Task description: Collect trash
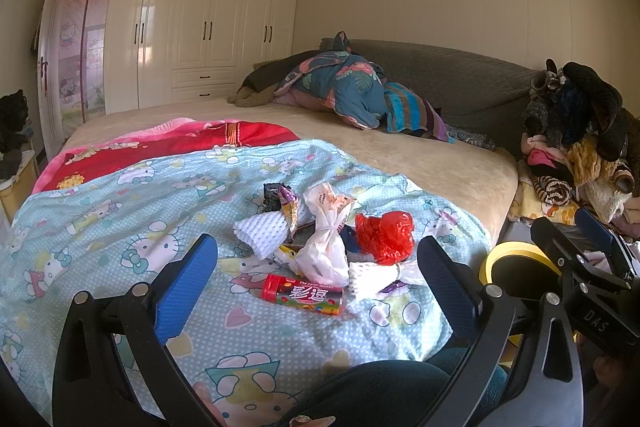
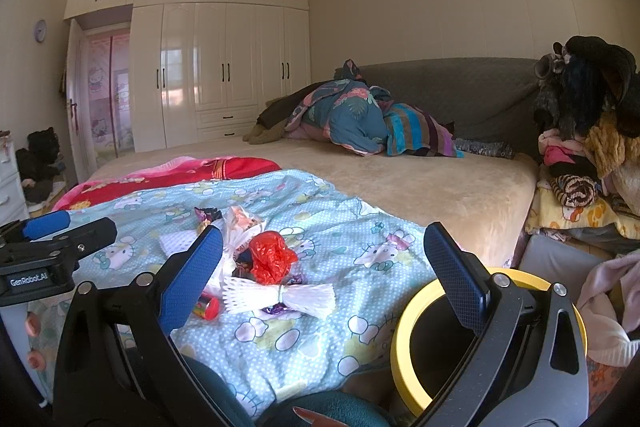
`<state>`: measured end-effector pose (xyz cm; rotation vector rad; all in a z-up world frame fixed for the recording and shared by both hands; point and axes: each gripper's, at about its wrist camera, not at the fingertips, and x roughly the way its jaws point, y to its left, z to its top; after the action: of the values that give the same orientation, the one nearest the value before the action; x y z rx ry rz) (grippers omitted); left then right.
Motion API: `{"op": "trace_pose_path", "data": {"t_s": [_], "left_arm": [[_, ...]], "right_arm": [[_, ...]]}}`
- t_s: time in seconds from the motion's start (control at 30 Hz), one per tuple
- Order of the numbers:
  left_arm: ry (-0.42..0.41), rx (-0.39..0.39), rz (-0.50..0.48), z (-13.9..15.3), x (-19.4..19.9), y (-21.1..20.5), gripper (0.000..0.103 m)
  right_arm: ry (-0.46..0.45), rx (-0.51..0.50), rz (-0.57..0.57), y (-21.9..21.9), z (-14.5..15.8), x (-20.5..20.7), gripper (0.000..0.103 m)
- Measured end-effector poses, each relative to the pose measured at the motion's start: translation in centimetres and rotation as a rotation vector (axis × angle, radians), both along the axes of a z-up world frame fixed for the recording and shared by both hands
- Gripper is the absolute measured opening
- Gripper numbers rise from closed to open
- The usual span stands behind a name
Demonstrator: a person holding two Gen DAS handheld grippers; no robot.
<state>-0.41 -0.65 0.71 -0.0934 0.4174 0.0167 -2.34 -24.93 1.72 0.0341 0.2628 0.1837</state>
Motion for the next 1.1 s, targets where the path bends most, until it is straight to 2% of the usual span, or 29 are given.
{"op": "trace_pose_path", "data": {"t_s": [1.1], "left_arm": [[-0.001, 0.000, -0.008, 0.37, -0.17, -0.50, 0.097]], "right_arm": [[0.010, -0.005, 0.003, -0.05, -0.08, 0.07, 0.093]]}}
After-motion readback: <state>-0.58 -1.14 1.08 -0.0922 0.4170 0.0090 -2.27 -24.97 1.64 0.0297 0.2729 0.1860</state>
